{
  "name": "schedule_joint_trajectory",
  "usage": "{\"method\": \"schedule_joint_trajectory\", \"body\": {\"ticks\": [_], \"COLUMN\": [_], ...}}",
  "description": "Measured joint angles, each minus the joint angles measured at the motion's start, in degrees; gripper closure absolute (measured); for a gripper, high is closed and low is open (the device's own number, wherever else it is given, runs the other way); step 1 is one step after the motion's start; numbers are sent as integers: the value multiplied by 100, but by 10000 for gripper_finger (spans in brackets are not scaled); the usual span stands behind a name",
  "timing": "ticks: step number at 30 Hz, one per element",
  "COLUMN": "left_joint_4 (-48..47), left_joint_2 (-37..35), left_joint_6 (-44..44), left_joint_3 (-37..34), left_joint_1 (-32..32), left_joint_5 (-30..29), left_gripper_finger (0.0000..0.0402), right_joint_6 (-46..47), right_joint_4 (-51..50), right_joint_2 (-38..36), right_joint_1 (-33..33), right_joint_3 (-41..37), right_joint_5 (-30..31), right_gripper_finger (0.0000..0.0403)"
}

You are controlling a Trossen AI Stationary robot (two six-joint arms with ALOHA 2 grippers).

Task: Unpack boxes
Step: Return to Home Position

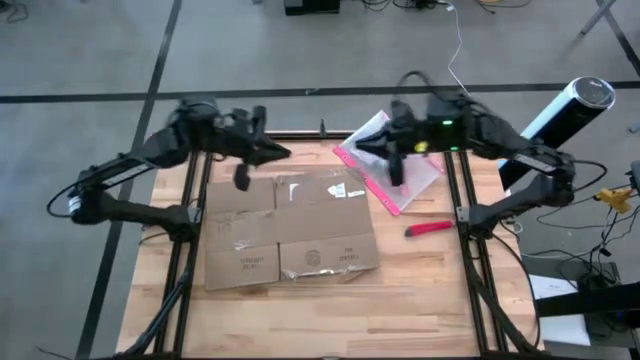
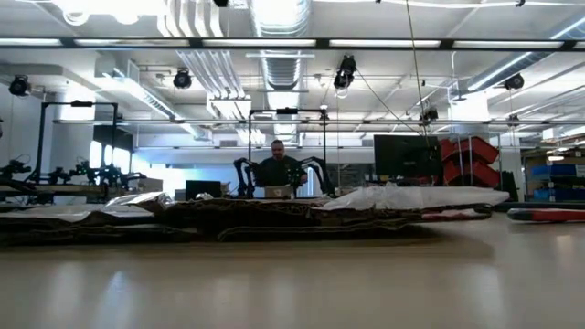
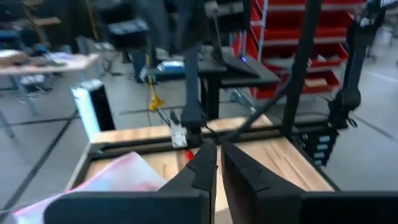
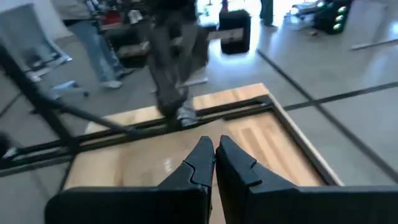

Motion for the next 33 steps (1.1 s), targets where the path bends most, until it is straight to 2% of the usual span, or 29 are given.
{"method": "schedule_joint_trajectory", "body": {"ticks": [3,7,11,12,15,18,22,28,30,33], "left_joint_4": [-57,-193,-487,-487,-357,-291,-266,-344,-347,-329], "left_joint_2": [-418,-820,-1131,-1201,-1394,-1652,-1984,-2318,-2402,-2431], "left_joint_6": [-58,-43,-342,-457,-841,-1039,-1219,-1560,-1560,-1482], "left_joint_3": [0,0,-137,-212,-437,-569,-566,-553,-553,-549], "left_joint_1": [88,163,163,160,155,155,155,155,155,155], "left_joint_5": [-105,-454,-651,-652,-801,-1040,-1302,-1455,-1442,-1407], "left_gripper_finger": [399,401,401,401,401,401,401,402,401,401], "right_joint_6": [-87,6,564,662,1081,1362,1776,1926,1761,904], "right_joint_4": [146,1029,1784,2025,3077,3913,3838,3423,3211,3007], "right_joint_2": [-460,-924,-1389,-1505,-1947,-2423,-2930,-3612,-3775,-3881], "right_joint_1": [-9,-63,82,129,219,212,214,217,216,212], "right_joint_3": [-28,-471,-1579,-1934,-2978,-3628,-4015,-4264,-4277,-4273], "right_joint_5": [7,10,58,229,541,605,421,-726,-604,245], "right_gripper_finger": [403,403,403,403,403,403,403,403,403,403]}}
